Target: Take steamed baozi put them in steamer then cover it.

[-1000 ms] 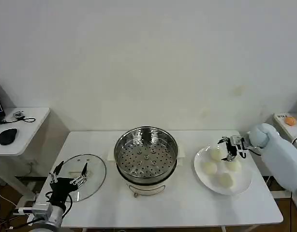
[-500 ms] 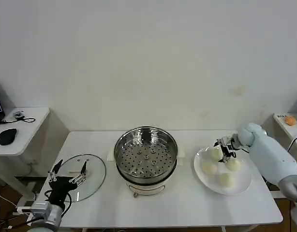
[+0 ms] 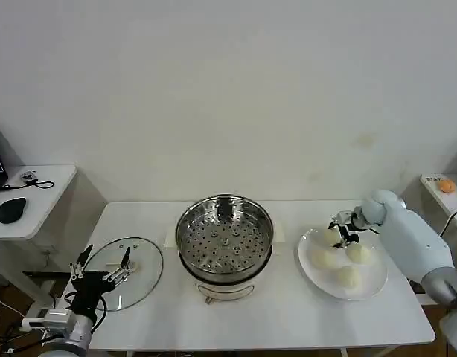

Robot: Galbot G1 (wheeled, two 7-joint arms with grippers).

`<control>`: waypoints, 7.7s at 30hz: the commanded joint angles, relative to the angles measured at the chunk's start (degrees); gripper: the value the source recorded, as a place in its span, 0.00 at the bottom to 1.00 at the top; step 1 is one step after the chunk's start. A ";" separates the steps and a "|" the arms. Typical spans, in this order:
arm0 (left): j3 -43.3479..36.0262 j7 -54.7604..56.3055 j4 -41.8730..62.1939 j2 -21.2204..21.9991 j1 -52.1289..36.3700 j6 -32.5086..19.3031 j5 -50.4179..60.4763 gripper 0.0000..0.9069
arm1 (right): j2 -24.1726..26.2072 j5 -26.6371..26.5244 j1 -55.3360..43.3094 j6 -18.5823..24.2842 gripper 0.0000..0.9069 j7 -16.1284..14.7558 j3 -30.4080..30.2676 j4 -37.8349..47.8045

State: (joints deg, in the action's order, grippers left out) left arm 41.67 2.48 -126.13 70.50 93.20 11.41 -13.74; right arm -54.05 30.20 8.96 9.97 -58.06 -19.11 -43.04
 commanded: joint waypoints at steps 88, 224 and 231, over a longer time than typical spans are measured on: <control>4.65 0.29 1.26 0.58 0.72 -0.63 -0.59 1.00 | -20.39 -8.38 -28.22 19.13 1.00 7.24 -43.13 -15.05; 2.50 0.70 4.21 -3.67 -4.47 0.66 -2.34 1.00 | -16.50 -67.00 -40.19 -43.60 0.73 15.41 -50.85 -33.83; 2.55 0.56 4.41 -3.84 -4.73 0.90 -2.33 1.00 | -20.96 -66.68 -35.83 -45.89 0.73 16.31 -50.93 -30.01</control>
State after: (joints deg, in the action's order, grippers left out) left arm 44.21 3.07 -121.80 66.66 88.70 12.20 -16.09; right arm -64.45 -30.96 -30.59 -31.06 -44.53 -68.69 -77.50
